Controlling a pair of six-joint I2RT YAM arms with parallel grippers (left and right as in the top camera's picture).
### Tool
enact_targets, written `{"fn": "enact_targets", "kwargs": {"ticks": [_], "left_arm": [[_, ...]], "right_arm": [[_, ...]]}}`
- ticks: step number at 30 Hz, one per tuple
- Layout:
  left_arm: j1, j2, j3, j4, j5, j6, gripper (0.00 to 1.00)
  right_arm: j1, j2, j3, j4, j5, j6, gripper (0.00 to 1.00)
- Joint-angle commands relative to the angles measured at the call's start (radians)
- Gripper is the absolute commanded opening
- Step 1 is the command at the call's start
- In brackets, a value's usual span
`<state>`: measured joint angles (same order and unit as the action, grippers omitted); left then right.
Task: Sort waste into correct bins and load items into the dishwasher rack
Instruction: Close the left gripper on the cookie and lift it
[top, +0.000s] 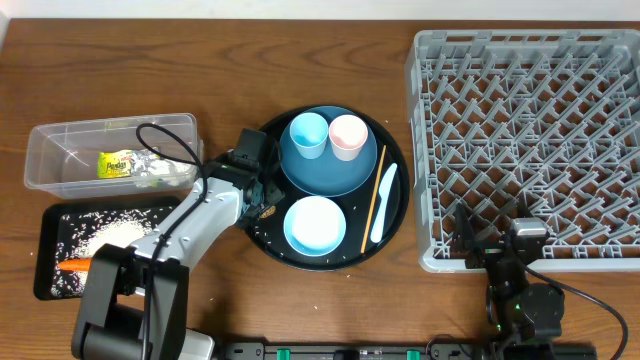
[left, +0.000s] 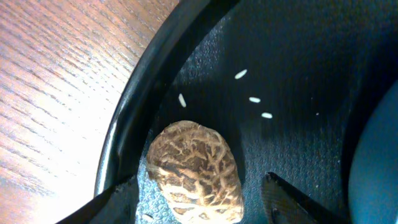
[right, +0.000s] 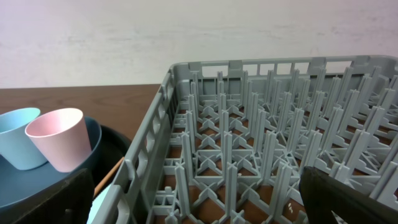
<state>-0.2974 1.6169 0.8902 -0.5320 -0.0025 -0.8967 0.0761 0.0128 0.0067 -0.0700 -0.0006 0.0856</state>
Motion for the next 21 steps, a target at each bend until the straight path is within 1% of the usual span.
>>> {"fn": "enact_targets", "kwargs": {"ticks": [1, 21], "left_arm": [[-0.003, 0.012, -0.01, -0.01, -0.005, -0.007, 0.68], [-0.003, 0.033, -0.01, -0.008, -0.005, -0.007, 0.68]], "right_arm": [[-0.017, 0.0, -0.001, -0.005, 0.008, -0.012, 0.99], [-0.017, 0.0, -0.001, -0.005, 0.008, -0.012, 0.99]]}}
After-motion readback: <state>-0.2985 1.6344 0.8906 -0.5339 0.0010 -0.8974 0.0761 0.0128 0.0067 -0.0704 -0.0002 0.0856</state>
